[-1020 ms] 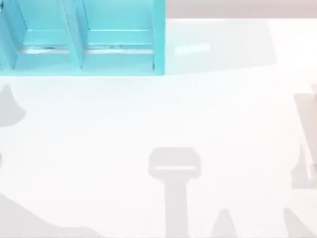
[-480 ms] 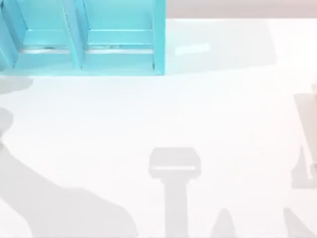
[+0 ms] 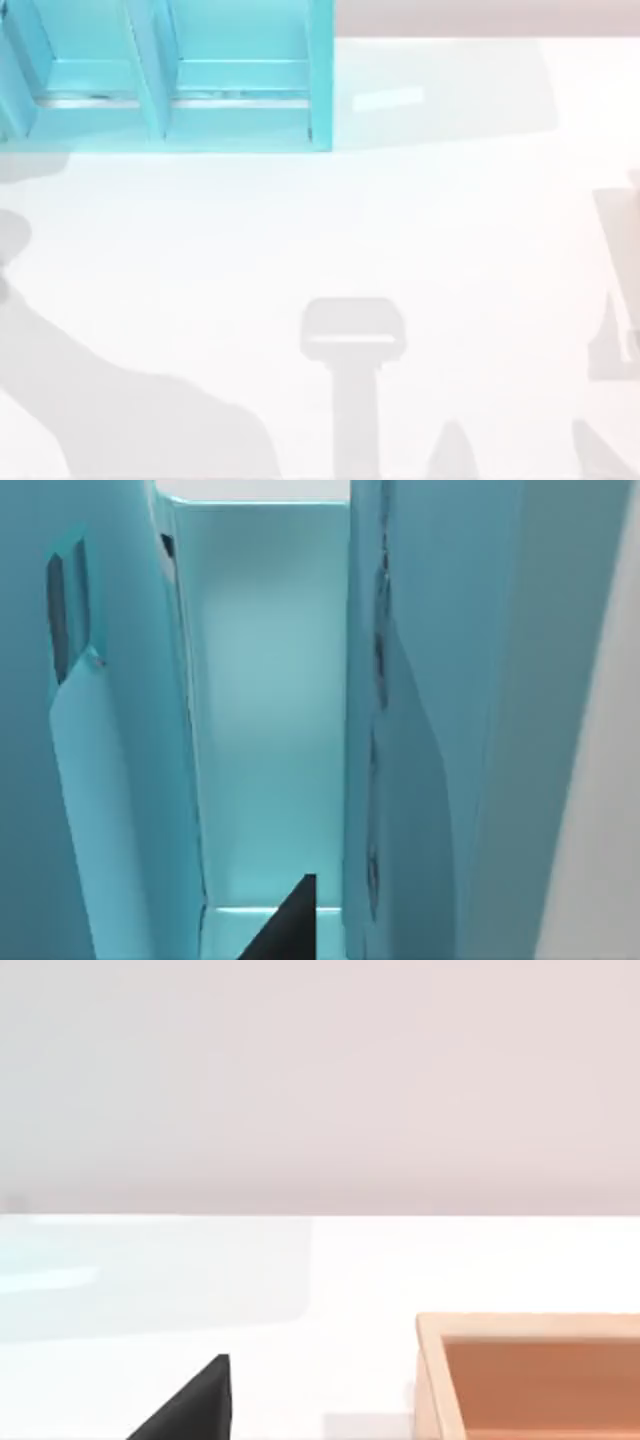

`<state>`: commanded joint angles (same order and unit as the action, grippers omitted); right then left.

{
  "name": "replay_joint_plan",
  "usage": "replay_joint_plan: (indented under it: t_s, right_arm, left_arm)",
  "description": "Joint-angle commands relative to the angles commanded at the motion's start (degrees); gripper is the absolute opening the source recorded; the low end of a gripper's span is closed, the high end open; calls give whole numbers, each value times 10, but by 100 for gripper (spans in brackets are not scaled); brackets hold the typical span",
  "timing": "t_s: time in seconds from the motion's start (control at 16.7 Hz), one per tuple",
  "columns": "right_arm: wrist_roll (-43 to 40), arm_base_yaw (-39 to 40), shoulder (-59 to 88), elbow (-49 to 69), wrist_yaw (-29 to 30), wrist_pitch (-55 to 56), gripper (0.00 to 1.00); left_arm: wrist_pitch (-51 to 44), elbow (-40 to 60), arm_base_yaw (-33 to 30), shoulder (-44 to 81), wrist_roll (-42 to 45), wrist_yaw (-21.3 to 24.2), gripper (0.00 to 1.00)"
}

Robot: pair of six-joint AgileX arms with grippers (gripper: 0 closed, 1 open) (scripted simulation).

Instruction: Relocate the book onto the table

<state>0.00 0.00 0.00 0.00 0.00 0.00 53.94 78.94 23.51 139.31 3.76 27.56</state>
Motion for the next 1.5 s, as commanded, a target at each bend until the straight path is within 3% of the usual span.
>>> replay_joint_plan:
  t_s: [0.66,1.26,1.5]
  right_arm:
    - [0,0,0,0,0,0,100]
    - [0,0,0,0,0,0,100]
    - [0,0,0,0,0,0,100]
  left_arm:
    - [0,0,0,0,0,0,2]
    - [-1,-2,1,-2,1,0,0]
    - [-39,-34,21,-66,1,19,0]
